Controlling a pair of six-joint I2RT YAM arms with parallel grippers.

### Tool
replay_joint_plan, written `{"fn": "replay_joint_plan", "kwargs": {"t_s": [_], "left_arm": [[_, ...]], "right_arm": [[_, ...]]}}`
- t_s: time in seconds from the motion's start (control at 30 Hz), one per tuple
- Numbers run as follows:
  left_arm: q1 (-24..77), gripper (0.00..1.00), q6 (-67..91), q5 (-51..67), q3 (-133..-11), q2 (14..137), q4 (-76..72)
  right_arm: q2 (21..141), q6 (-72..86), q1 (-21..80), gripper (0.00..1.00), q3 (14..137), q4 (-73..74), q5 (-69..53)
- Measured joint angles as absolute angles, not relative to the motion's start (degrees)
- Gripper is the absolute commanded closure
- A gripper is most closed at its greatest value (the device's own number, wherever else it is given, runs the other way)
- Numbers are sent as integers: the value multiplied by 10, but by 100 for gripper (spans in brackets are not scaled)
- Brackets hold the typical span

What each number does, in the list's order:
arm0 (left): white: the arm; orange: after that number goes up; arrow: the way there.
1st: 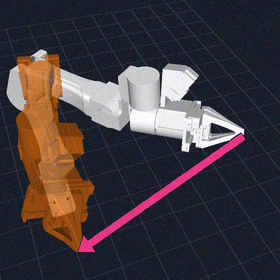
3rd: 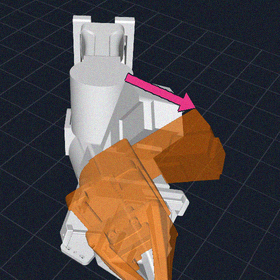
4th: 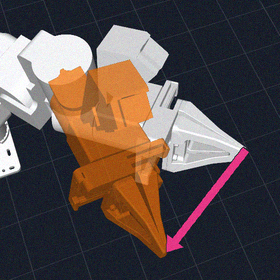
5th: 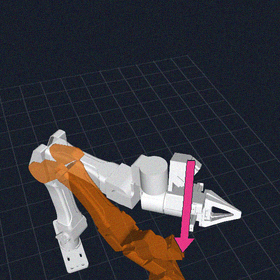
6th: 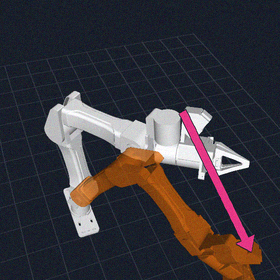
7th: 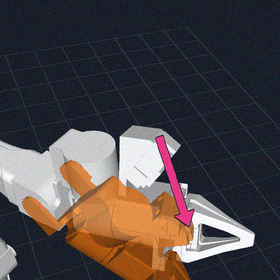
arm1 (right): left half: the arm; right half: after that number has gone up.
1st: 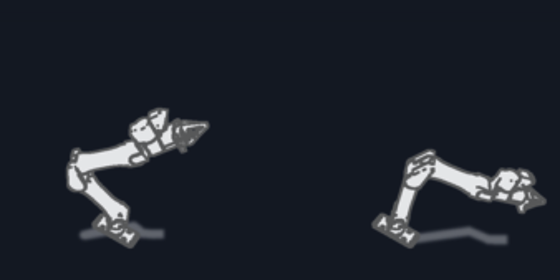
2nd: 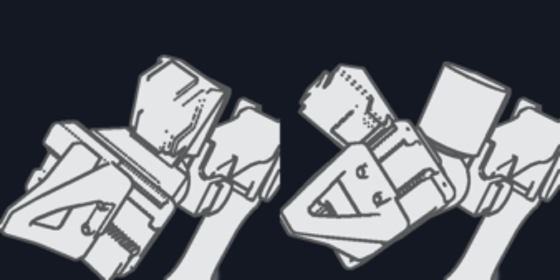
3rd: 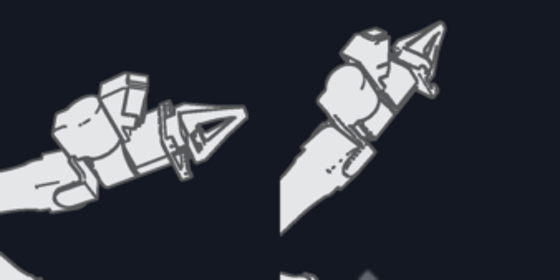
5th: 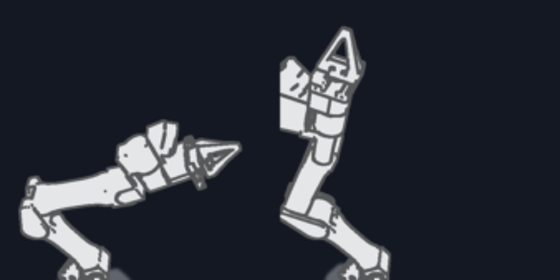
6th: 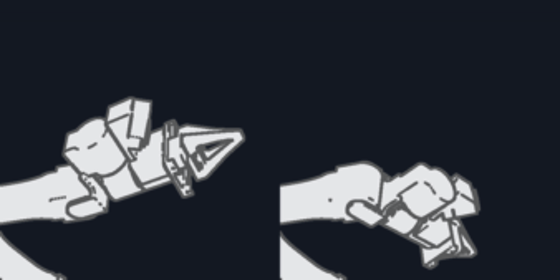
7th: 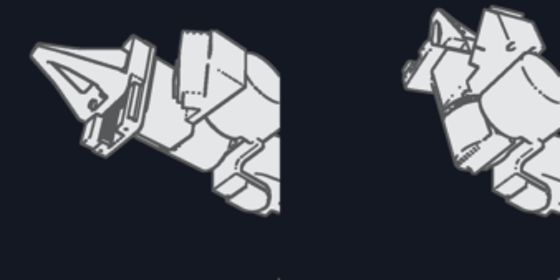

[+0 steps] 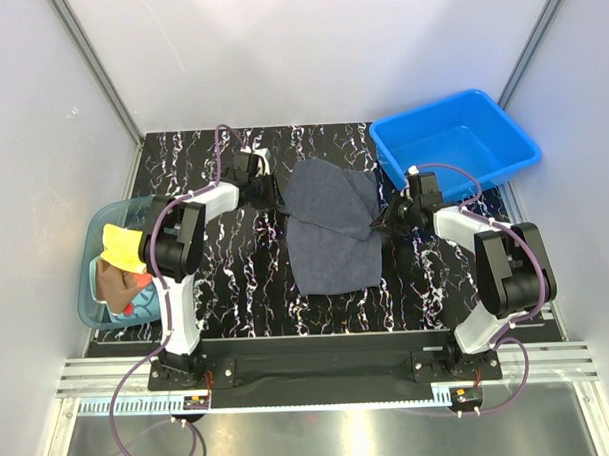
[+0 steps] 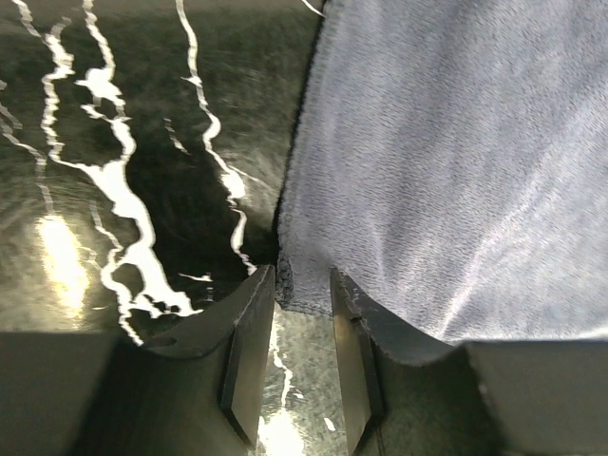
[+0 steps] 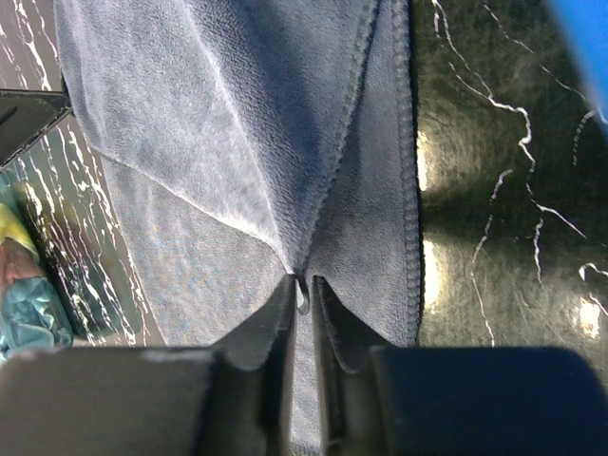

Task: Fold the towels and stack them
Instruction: Flatten out the crumpled towel

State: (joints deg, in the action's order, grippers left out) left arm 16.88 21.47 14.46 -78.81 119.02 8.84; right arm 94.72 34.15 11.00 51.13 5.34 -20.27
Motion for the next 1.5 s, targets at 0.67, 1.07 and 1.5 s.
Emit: {"fn": "replay_joint_plan", "kwargs": {"t_s": [0.67,1.07,1.5], "left_arm": [[181,100,215,143,-794,1195,100],[182,100,214,122,-794,1182,141],[183,100,213,85,-794,1164,201]], "right_arm": [[930,349,137,59,474,16,-170],[935,343,164,56,458,-18,-102],[917,328,165,51,456,51,-6]]}}
